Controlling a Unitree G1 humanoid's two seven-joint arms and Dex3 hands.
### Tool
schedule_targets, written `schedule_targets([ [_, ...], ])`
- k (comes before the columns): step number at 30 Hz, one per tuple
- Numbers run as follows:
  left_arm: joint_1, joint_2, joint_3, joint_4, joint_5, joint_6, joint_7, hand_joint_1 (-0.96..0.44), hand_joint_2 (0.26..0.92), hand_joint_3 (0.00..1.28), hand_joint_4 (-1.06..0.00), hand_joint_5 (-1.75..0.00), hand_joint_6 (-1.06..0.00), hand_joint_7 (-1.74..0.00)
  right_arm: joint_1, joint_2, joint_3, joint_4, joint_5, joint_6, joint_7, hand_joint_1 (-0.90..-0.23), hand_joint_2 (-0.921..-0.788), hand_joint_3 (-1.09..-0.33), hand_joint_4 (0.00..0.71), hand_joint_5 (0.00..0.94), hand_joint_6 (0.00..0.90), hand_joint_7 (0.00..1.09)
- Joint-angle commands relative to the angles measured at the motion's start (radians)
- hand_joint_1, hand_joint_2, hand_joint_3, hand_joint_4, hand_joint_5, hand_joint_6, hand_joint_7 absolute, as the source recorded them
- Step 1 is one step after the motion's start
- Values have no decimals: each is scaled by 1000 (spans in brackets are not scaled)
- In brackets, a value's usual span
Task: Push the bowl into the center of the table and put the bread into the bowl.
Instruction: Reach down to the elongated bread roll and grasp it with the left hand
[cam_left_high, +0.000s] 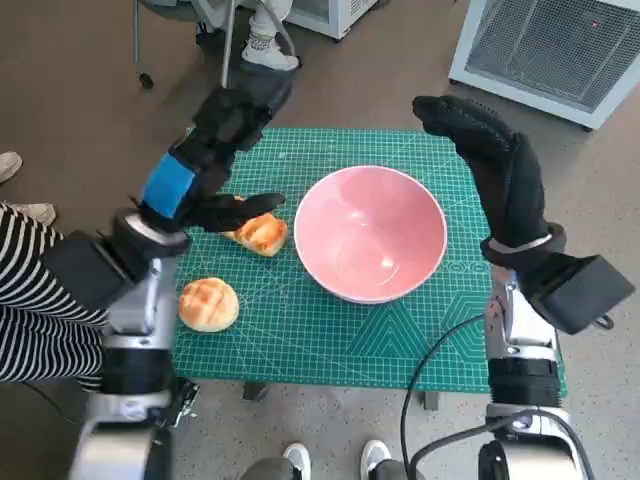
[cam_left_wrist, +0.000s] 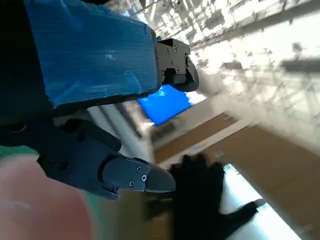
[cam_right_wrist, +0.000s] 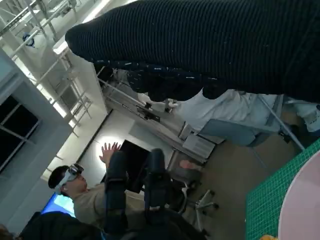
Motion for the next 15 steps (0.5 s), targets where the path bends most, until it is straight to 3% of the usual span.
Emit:
schedule_targets([
  [1, -79, 145, -68, 5, 158, 103, -41, -300, 806, 75, -185, -4, -19, -495, 30, -9, 9, -1, -4, 18, -10, -741, -921, -759, 142, 2, -1, 546],
  [7, -151, 213, -164, 43, 303, 236, -87, -144, 762, 10, -102, -1, -146, -206, 30, -8, 5, 6, 7, 18, -6, -748, -921, -756, 144, 3, -1, 551],
  [15, -212, 209, -228, 172, 339, 238, -125, -11, 761, 4, -57, 0, -177, -100, 32, -7, 0, 12, 14, 15, -7, -748, -921, -753, 150, 5, -1, 555],
])
